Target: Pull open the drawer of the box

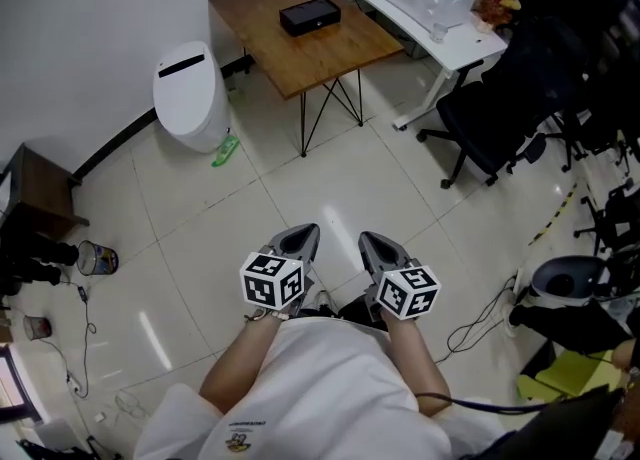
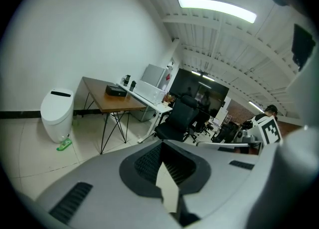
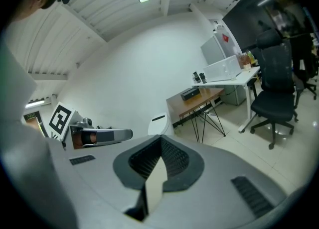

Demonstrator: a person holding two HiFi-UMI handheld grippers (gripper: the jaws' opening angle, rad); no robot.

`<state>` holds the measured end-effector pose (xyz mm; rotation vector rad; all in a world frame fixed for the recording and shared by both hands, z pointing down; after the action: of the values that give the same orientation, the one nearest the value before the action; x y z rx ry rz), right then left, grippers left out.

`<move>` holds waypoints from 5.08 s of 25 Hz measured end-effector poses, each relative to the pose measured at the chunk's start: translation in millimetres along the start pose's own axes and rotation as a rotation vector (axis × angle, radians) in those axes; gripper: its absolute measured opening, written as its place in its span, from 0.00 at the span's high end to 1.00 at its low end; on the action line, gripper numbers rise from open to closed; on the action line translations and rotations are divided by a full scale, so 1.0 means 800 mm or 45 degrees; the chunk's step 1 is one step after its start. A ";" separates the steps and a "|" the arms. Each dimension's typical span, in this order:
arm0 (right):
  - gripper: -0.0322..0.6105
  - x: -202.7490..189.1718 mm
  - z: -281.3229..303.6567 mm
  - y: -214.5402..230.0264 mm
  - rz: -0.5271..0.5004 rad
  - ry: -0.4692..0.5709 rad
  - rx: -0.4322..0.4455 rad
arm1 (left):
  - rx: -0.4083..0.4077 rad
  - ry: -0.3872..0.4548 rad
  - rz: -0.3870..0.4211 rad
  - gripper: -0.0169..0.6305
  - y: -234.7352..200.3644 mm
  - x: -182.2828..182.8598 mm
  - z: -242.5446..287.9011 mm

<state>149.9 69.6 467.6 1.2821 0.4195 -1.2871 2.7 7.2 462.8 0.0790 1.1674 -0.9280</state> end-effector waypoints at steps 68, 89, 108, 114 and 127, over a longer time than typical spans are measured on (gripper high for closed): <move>0.97 0.242 0.175 0.315 0.030 0.072 0.100 | 0.217 0.082 0.014 0.97 -0.035 0.206 0.306; 0.97 0.285 0.273 0.335 -0.011 0.015 0.137 | 0.151 0.066 -0.026 0.97 -0.098 0.256 0.386; 0.97 0.378 0.443 0.326 -0.097 0.005 0.095 | 0.022 0.064 -0.048 0.97 -0.231 0.373 0.449; 0.97 0.398 0.498 0.321 -0.100 0.010 0.089 | 0.008 0.051 -0.052 0.97 -0.280 0.402 0.466; 0.97 0.432 0.574 0.319 -0.097 0.040 0.022 | -0.090 0.019 -0.016 0.97 -0.351 0.457 0.506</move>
<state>297.5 -541.4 447.5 1.3132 0.4844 -1.3380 150.3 -588.0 452.9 0.0216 1.2145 -0.8978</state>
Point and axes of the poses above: the fingertips, and each gripper's own axes: z forward along the fingers, y to its right, x out of its top, the point moved 5 cm from there along -z, backward along the fingers, and after that the axes turned 4 degrees about x, right-handed, at the moved point
